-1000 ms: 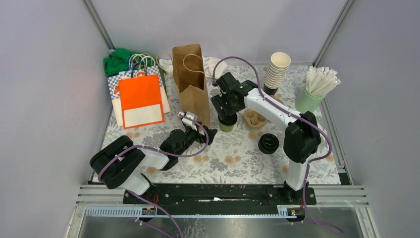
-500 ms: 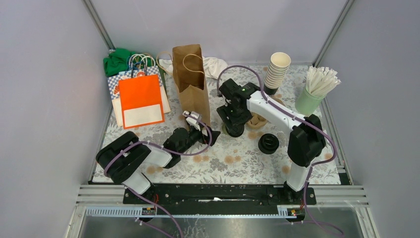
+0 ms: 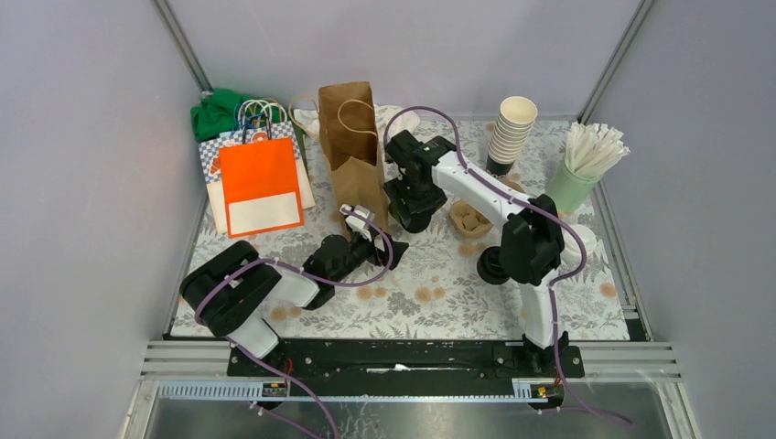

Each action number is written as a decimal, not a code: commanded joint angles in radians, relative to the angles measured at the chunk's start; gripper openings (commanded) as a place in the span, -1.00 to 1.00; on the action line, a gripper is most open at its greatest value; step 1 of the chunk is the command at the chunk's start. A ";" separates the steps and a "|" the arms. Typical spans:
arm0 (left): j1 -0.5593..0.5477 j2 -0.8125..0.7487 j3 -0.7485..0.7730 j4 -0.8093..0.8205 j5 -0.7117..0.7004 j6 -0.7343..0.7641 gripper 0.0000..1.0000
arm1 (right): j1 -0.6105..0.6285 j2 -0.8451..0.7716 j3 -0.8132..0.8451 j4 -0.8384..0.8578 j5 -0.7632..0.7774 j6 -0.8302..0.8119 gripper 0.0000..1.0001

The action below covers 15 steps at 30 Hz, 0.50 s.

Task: Pack the takeout coffee
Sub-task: Close the cup lid on the coffee cup.

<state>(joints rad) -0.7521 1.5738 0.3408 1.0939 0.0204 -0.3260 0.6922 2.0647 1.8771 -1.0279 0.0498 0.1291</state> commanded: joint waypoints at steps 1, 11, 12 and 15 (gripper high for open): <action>0.004 -0.049 0.000 0.038 0.001 0.013 0.98 | 0.008 -0.050 0.036 -0.065 0.022 0.001 0.17; 0.005 -0.179 -0.017 -0.076 0.026 0.057 0.98 | 0.009 -0.242 -0.119 -0.147 0.019 0.028 0.17; 0.004 -0.187 -0.023 -0.085 0.027 0.061 0.98 | 0.008 -0.269 -0.147 -0.155 0.018 0.033 0.17; -0.001 -0.203 -0.041 -0.077 0.038 0.075 0.98 | 0.009 -0.345 -0.218 -0.199 0.013 0.048 0.18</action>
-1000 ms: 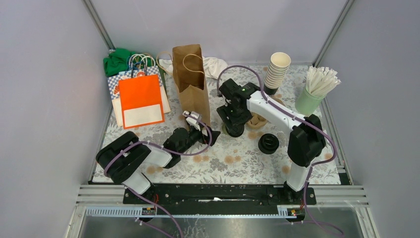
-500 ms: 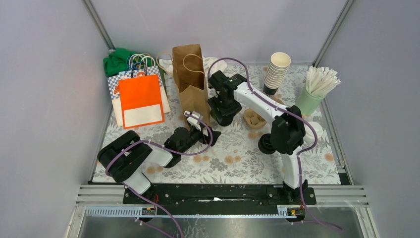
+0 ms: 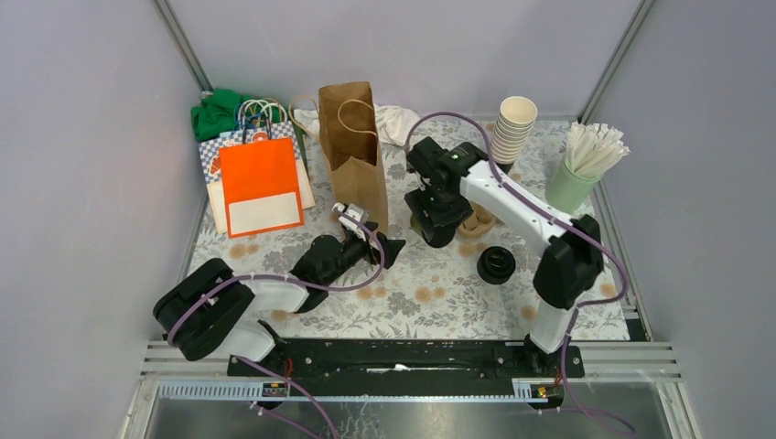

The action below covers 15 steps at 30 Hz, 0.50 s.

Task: Pack the takeout coffee
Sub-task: Close the cup lid on the coffee cup.

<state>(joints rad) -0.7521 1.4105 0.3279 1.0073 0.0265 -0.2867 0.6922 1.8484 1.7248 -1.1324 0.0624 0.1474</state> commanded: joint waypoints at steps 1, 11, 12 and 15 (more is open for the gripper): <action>-0.004 -0.037 -0.033 0.022 0.056 0.051 0.98 | 0.009 -0.151 -0.092 -0.108 -0.006 0.036 0.17; -0.199 0.052 -0.066 0.236 0.033 0.526 0.98 | 0.010 -0.305 -0.247 -0.203 -0.110 0.111 0.16; -0.200 0.079 -0.065 0.271 0.053 0.541 0.98 | 0.011 -0.312 -0.256 -0.210 -0.124 0.119 0.15; -0.199 0.155 -0.061 0.408 0.100 0.584 0.98 | 0.021 -0.326 -0.274 -0.224 -0.174 0.133 0.14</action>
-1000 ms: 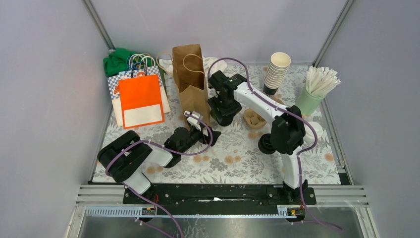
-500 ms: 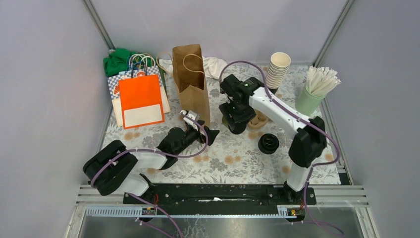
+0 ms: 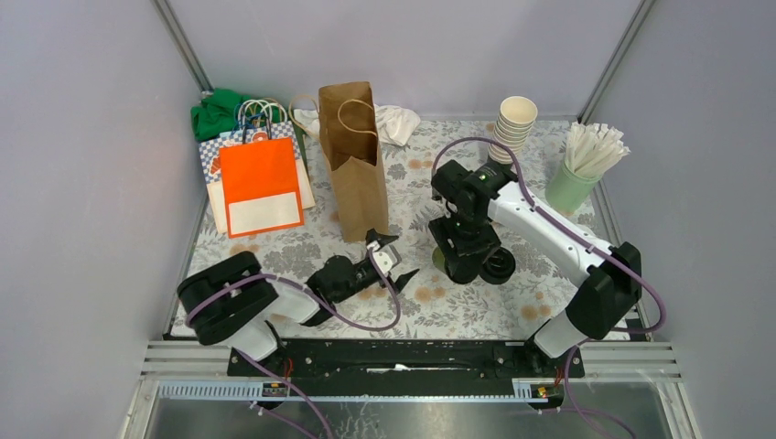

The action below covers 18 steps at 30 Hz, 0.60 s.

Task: Pack the takeout coffee
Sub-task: Close the cup lid on the coffee cup.

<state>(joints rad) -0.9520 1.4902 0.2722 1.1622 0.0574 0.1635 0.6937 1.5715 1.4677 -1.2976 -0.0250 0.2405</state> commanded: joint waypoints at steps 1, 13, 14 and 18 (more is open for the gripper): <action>0.001 0.100 0.001 0.281 0.084 0.147 0.98 | 0.023 -0.051 -0.021 -0.064 -0.087 0.046 0.14; -0.037 0.194 0.137 0.141 0.180 0.206 0.98 | 0.040 0.008 0.021 -0.078 -0.077 0.056 0.12; -0.042 0.202 0.139 0.142 0.185 0.205 0.98 | 0.042 0.015 0.026 -0.078 -0.076 0.056 0.12; -0.067 0.215 0.165 0.073 0.203 0.225 0.98 | 0.045 0.038 0.051 -0.079 -0.064 0.055 0.12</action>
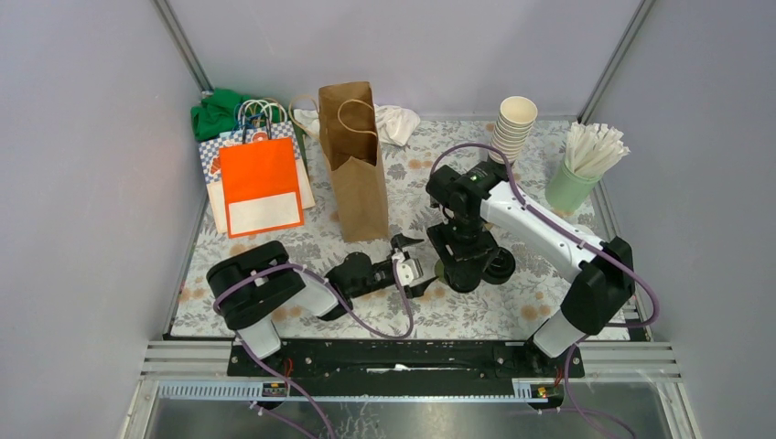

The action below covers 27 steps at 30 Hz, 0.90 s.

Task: Pack the takeout coffee
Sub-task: Close the cup lid on the coffee cup.

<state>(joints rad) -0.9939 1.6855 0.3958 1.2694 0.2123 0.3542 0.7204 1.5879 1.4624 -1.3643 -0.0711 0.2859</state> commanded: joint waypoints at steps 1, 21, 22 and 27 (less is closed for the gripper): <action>-0.030 0.023 0.043 -0.044 0.044 0.036 0.98 | 0.019 0.025 0.059 -0.012 -0.018 0.009 0.12; -0.080 0.234 0.148 0.038 -0.036 -0.062 0.92 | 0.034 0.097 0.075 0.035 -0.031 0.006 0.14; -0.080 0.245 0.147 0.053 -0.041 -0.071 0.89 | 0.034 0.099 0.074 0.038 -0.032 0.006 0.15; -0.080 0.304 0.122 0.206 -0.086 -0.151 0.38 | 0.034 0.114 0.057 0.071 -0.033 0.007 0.25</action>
<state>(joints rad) -1.0695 1.9514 0.5156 1.3025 0.1669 0.2867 0.7410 1.6875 1.5009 -1.3277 -0.0734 0.2859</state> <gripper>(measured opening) 0.785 0.763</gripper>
